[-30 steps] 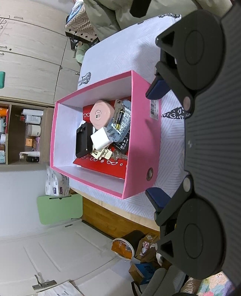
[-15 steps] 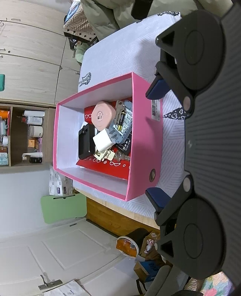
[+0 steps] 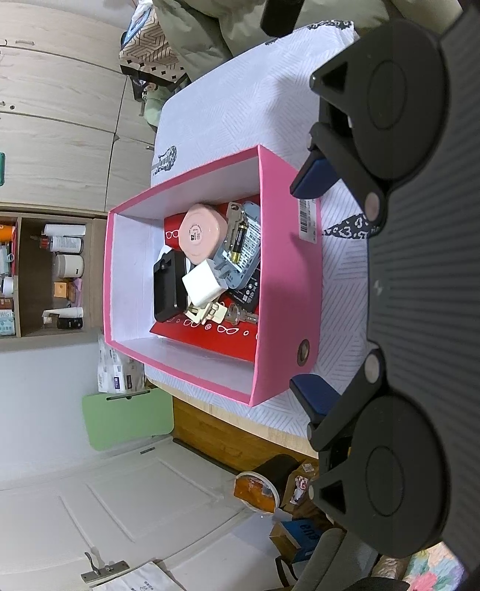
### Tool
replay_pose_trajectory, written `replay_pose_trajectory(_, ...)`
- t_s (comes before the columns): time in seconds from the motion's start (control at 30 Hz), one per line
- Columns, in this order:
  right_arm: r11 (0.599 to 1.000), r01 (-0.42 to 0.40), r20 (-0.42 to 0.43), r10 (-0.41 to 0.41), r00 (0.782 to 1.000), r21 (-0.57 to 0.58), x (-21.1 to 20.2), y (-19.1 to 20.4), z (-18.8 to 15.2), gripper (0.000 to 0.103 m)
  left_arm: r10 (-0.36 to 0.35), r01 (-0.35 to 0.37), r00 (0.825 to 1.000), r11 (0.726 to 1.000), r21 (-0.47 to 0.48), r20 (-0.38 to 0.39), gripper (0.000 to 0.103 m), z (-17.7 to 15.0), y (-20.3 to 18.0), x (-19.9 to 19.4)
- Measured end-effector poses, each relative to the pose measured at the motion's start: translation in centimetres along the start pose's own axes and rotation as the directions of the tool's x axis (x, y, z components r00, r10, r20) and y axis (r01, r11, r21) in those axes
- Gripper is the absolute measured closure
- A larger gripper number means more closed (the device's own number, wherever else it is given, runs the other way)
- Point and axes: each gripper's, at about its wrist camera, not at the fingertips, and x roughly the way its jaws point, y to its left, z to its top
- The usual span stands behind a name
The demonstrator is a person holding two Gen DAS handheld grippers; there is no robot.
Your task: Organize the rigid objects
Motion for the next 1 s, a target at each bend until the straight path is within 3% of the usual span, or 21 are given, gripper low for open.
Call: replay_pose_trajectory(1.0, 0.998, 0.060, 0.023, -0.061, 0.998, 0.034, 0.3, -0.4, -0.3, 0.002, 0.013, -0.013, 1.000, 0.999, 0.044, -0.011, 0.000, 0.7, 0.2, 1.3)
